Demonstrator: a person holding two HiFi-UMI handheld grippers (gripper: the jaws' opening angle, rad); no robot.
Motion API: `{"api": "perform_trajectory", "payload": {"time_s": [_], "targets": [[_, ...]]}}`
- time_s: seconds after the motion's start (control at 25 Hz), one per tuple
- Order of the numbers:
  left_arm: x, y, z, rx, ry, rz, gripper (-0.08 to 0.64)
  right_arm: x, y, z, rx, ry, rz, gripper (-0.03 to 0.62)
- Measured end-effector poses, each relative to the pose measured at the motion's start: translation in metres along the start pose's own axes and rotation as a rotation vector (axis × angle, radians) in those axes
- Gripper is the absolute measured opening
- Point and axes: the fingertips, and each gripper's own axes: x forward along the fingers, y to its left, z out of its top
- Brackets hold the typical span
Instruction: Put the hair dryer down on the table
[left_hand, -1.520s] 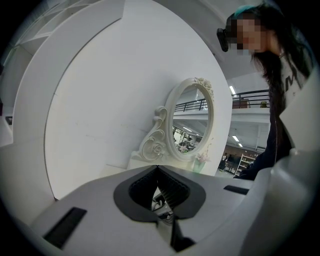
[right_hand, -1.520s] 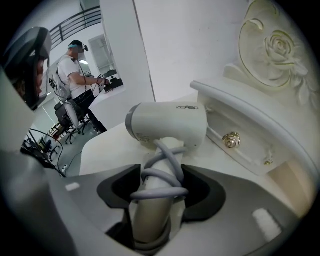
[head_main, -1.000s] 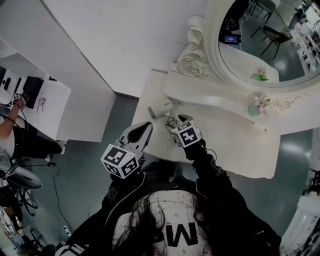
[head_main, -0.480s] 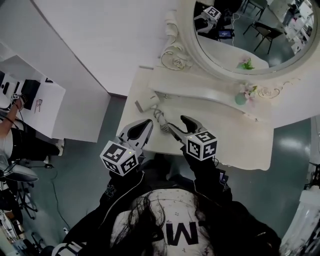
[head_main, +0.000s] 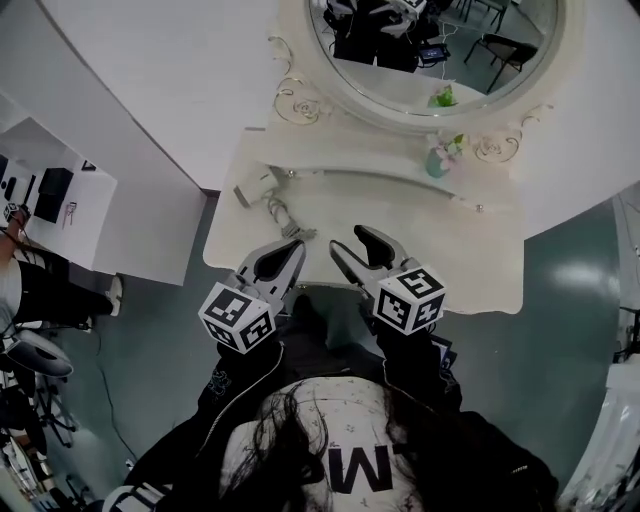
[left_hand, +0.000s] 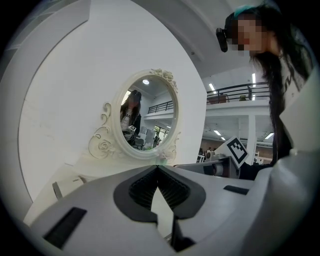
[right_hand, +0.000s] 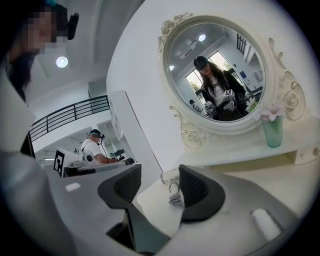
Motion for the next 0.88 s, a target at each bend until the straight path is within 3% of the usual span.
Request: {"api": "perform_trajectory", "payload": {"time_s": [0.12, 0.24, 0.36, 0.6, 0.88], "targets": [[0.002, -0.032, -0.011, 0.000, -0.001, -0.004, 0.002, -0.033, 0.000, -0.005, -0.003, -0.015, 0.000, 0.210], [0.001, -0.061, -0.027, -0.008, 0.004, 0.001, 0.000, -0.066, 0.000, -0.013, -0.004, -0.027, -0.004, 0.106], [-0.003, -0.091, -0.043, -0.020, 0.011, 0.003, 0.001, -0.097, 0.004, -0.026, 0.013, -0.020, 0.006, 0.066], [-0.018, -0.136, -0.064, -0.028, 0.033, 0.015, 0.000, -0.138, 0.018, -0.051, 0.038, 0.012, 0.036, 0.044], [-0.041, -0.155, -0.077, -0.030, 0.062, 0.048, 0.000, -0.162, 0.038, -0.076, 0.063, 0.033, 0.059, 0.044]]}}
